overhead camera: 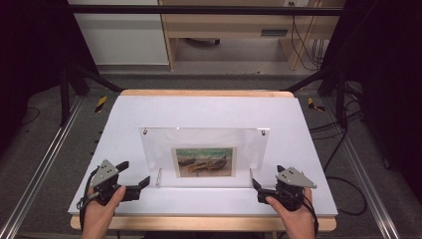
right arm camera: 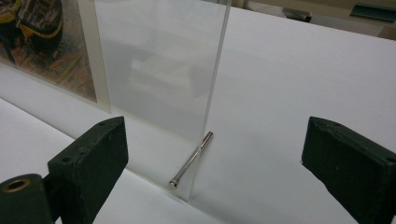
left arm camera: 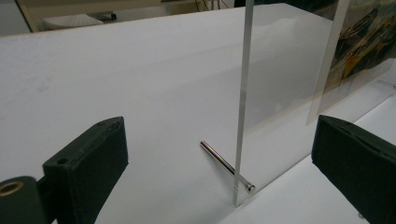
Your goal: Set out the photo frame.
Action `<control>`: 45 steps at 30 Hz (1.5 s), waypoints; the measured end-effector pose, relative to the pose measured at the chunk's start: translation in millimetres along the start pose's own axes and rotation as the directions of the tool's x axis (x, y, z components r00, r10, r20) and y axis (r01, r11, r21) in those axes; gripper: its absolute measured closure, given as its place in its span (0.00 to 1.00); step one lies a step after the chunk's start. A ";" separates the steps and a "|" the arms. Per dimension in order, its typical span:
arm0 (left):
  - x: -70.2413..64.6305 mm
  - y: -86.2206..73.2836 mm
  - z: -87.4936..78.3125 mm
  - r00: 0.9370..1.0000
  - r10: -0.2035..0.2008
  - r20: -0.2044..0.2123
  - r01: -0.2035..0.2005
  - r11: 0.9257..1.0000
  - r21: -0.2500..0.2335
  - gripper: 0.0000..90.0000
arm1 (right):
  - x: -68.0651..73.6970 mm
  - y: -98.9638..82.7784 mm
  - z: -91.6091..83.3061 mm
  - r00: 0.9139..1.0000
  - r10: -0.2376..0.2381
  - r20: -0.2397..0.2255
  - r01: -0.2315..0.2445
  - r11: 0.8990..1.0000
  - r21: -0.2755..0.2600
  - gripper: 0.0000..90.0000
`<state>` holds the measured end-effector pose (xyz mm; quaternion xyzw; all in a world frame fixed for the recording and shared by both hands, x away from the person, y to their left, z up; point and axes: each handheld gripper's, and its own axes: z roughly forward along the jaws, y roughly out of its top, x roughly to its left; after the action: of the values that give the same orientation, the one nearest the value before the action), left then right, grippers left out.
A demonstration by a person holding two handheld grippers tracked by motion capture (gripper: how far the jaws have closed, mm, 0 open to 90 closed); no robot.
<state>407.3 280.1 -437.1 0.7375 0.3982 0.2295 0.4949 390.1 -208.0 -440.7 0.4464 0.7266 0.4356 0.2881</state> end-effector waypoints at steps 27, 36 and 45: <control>18.2 -6.7 -13.9 0.991 0.048 -0.127 -0.044 0.999 0.033 0.05 | -27.5 -18.3 -20.9 0.995 0.047 0.085 -0.049 0.999 0.016 0.09; 33.5 -11.4 -8.6 0.984 0.028 -0.176 -0.014 0.997 0.080 0.05 | -36.4 -18.9 -17.9 0.991 0.063 0.117 -0.065 0.998 0.021 0.10; 44.2 -14.5 2.3 0.980 0.022 -0.197 0.007 0.990 0.143 0.06 | -46.7 -18.7 -4.4 0.984 0.079 0.162 -0.088 0.995 0.050 0.10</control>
<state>429.3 317.6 -453.7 0.7461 0.4580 0.2744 0.3979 399.4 -255.8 -454.0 0.5179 0.6939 0.3893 0.3141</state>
